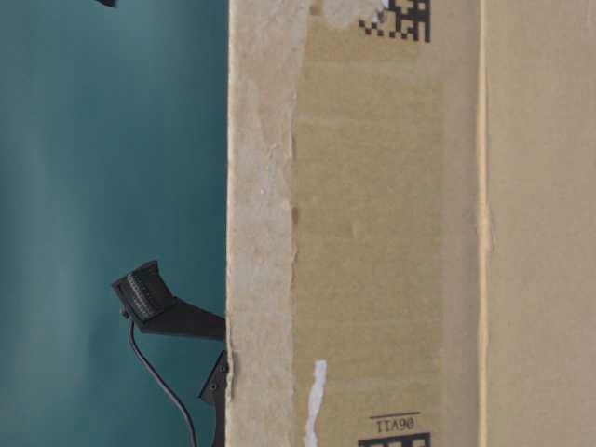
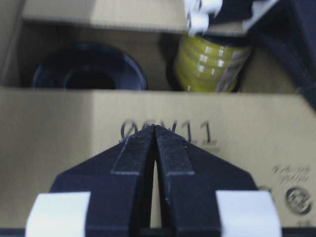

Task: Close the cardboard box.
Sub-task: 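Swing the right gripper out and push the front flap up and closed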

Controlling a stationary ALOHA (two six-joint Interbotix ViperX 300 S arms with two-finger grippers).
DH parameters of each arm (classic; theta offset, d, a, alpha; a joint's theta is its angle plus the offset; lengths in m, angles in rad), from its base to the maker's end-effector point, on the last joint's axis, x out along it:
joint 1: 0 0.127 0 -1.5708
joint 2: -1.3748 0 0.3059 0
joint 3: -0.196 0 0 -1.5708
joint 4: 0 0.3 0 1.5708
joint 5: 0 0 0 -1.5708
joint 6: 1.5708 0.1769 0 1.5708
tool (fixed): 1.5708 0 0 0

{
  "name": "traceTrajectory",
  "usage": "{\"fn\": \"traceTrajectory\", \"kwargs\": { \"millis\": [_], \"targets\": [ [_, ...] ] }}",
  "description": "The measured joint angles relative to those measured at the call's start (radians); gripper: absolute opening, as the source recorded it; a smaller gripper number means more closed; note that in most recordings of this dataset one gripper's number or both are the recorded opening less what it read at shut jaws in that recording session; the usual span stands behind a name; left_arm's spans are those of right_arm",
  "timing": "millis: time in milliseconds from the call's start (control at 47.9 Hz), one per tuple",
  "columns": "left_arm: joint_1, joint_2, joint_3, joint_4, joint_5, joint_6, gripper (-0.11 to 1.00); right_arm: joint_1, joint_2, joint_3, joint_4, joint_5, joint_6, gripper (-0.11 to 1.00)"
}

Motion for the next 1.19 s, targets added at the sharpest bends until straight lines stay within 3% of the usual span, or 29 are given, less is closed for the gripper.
{"fn": "traceTrajectory", "kwargs": {
  "millis": [209,564,836,1191],
  "targets": [
    [0.002,0.002,0.002,-0.002,-0.002,-0.005,0.03,0.043,-0.149,-0.008,0.0,0.049,0.0,0.01],
    [0.002,0.0,0.003,0.0,-0.003,-0.011,0.03,0.265,-0.339,0.012,0.002,0.02,0.0,0.01],
    [-0.002,0.0,0.005,0.0,-0.005,-0.017,0.03,0.462,-0.264,0.018,0.0,0.011,-0.009,0.01],
    [-0.008,0.002,0.005,-0.002,-0.008,-0.021,0.03,0.483,-0.091,0.025,0.005,0.008,0.0,0.01]
  ]
}}
